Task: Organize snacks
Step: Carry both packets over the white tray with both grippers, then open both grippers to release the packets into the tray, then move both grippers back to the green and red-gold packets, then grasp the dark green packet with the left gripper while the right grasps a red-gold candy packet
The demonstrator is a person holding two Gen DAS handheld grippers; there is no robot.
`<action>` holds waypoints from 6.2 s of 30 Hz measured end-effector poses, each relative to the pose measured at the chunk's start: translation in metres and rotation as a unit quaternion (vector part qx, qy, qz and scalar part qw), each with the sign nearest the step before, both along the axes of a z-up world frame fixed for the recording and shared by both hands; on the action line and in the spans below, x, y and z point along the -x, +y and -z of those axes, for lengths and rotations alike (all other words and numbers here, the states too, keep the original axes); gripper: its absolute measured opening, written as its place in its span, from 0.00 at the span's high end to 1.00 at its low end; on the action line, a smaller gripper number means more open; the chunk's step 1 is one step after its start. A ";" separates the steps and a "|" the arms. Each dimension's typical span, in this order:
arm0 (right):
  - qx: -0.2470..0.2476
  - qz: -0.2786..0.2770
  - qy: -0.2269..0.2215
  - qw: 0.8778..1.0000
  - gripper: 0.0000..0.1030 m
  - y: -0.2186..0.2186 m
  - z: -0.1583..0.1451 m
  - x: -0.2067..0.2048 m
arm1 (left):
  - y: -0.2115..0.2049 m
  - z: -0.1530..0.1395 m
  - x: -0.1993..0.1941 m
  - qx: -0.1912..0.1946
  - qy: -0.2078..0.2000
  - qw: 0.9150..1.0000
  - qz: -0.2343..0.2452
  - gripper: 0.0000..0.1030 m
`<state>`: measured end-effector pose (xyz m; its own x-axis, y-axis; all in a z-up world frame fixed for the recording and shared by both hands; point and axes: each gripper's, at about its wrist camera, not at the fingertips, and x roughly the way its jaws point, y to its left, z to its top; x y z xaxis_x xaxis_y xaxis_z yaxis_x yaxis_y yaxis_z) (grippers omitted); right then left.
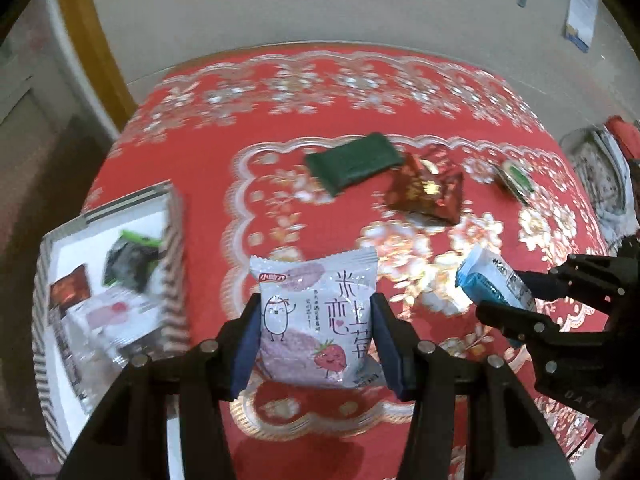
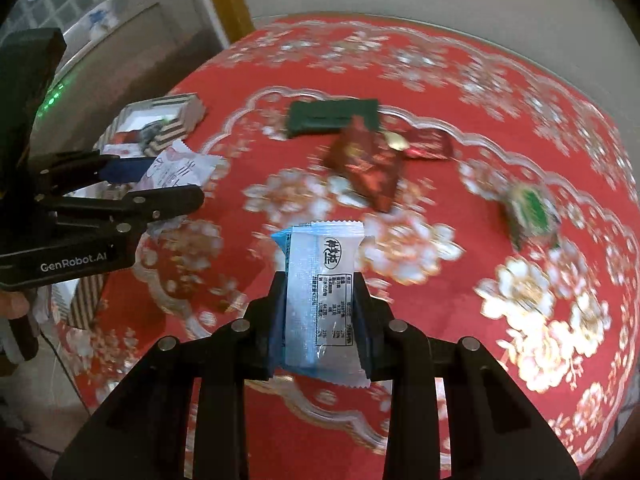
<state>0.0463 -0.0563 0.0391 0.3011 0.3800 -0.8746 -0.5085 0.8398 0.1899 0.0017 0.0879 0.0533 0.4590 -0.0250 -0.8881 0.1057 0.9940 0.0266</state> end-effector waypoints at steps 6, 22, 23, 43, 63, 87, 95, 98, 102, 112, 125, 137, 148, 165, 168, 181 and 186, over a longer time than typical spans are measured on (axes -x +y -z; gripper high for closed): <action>-0.005 -0.039 -0.002 0.999 0.71 0.035 -0.003 0.004 | 0.036 -0.008 0.016 -0.003 -0.011 0.999 -0.042 0.47; -0.014 -0.160 -0.021 0.987 0.72 0.142 -0.023 0.022 | 0.144 -0.012 0.070 -0.008 -0.022 0.985 -0.172 0.47; -0.014 -0.170 -0.023 0.985 0.72 0.151 -0.024 0.025 | 0.150 -0.011 0.074 -0.009 -0.021 0.983 -0.180 0.47; -0.031 -0.282 0.006 0.959 0.72 0.245 -0.022 0.071 | 0.214 0.017 0.120 0.008 0.000 0.965 -0.263 0.47; -0.029 -0.302 0.041 0.952 0.72 0.272 0.004 0.075 | 0.220 0.030 0.114 0.004 0.014 0.965 -0.263 0.47; -0.044 -0.313 0.052 0.947 0.62 0.278 0.013 0.082 | 0.241 0.038 0.115 0.028 0.031 0.955 -0.293 0.28; -0.073 -0.298 0.055 0.950 0.51 0.258 -0.001 0.073 | 0.238 0.018 0.116 0.022 0.008 0.957 -0.291 0.19; -0.080 -0.284 0.053 0.954 0.51 0.248 -0.004 0.069 | 0.228 0.011 0.108 0.016 -0.001 0.960 -0.278 0.19; -0.086 -0.259 0.047 0.961 0.51 0.226 -0.011 0.058 | 0.214 0.008 0.093 0.014 -0.002 0.967 -0.256 0.19; -0.077 -0.160 0.046 0.983 0.50 0.155 -0.002 0.025 | 0.159 0.001 0.047 0.017 -0.004 0.983 -0.182 0.19; -0.071 -0.002 0.048 0.996 0.50 0.039 0.014 -0.026 | 0.062 -0.004 -0.033 0.017 -0.018 1.000 -0.018 0.19; -0.075 0.092 0.038 0.992 0.50 -0.029 0.017 -0.054 | -0.022 0.016 -0.126 -0.004 0.009 0.983 0.184 0.19; -0.063 0.093 0.009 0.994 0.50 -0.046 0.016 -0.071 | -0.060 0.048 -0.161 -0.014 0.040 0.946 0.320 0.17; -0.008 -0.061 0.004 0.998 0.50 0.007 0.033 -0.122 | -0.067 0.050 -0.169 -0.026 0.032 0.924 0.380 0.15; -0.025 -0.073 0.000 0.997 0.63 0.009 0.033 -0.120 | -0.067 0.048 -0.163 -0.023 0.030 0.921 0.388 0.32; -0.073 0.010 0.003 0.997 0.65 -0.035 0.028 -0.062 | -0.064 0.046 -0.126 -0.019 0.034 0.955 0.296 0.54; -0.097 0.030 0.003 0.995 0.65 -0.045 0.021 -0.042 | -0.051 0.043 -0.103 -0.009 0.044 0.970 0.238 0.54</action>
<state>0.0881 -0.1014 0.0183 0.3233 0.5236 -0.7883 -0.4570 0.8158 0.3544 0.1046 0.0373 0.0104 0.3225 -0.2002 -0.9252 0.5547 0.8319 0.0133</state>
